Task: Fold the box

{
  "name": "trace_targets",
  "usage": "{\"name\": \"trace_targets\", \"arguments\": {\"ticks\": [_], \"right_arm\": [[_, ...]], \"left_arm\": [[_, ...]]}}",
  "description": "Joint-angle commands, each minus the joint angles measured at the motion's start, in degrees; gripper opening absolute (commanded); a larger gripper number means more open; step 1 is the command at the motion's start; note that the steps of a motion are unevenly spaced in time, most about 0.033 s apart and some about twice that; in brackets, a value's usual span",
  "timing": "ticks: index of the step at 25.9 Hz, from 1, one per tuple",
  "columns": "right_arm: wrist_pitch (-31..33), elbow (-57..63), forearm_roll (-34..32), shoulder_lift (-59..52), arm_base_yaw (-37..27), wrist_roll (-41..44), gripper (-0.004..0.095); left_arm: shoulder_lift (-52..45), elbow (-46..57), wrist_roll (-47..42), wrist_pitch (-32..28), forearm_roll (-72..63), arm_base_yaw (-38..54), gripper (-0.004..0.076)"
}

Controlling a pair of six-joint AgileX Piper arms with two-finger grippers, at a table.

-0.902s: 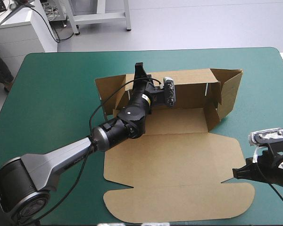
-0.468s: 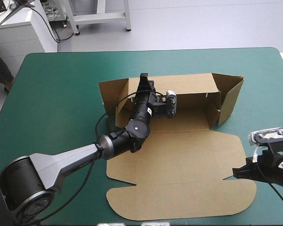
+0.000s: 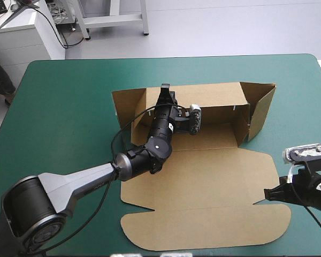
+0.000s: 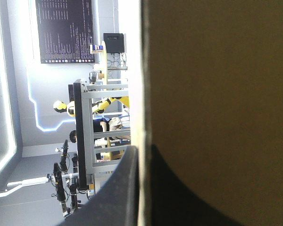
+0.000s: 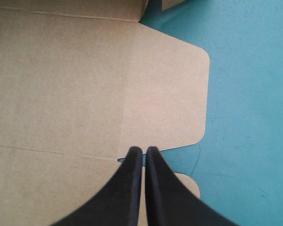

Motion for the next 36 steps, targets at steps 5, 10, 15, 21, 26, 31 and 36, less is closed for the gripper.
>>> {"name": "trace_targets", "arguments": {"ticks": [5, 10, 15, 21, 26, 31, 36], "right_arm": [[-2.7, -1.3, 1.1, 0.0, -0.3, 2.6, 0.0417], [-3.5, -1.3, 1.5, 0.0, -0.3, 2.6, 0.0737], [-3.4, -1.3, 4.7, 0.0, -0.3, 2.6, 0.0792], [-4.8, -1.4, 8.4, 0.0, -0.3, 2.3, 0.079], [-8.1, -6.6, 8.7, 2.6, -0.3, 2.3, 0.0787], [-8.1, -27.6, 8.6, 17.8, -0.3, 2.9, 0.0777], [-5.5, -48.9, 8.6, 36.5, -0.3, 4.0, 0.074]], "left_arm": [[-1.7, -0.7, -0.4, -0.9, -1.0, -0.2, -0.0008], [-1.7, -0.7, -0.4, -0.9, -1.0, -0.2, -0.0008], [-1.7, -0.7, -0.4, -0.9, -1.0, -0.2, -0.0008], [-1.7, -0.7, -0.4, -0.9, -1.0, -0.2, -0.0008], [-1.7, -0.7, -0.4, -0.9, -1.0, -0.2, -0.0008], [-1.7, -0.7, -0.3, -0.9, -1.0, -0.2, -0.0008], [-1.7, -0.7, -0.3, -0.9, -1.0, -0.2, -0.0008]]}}
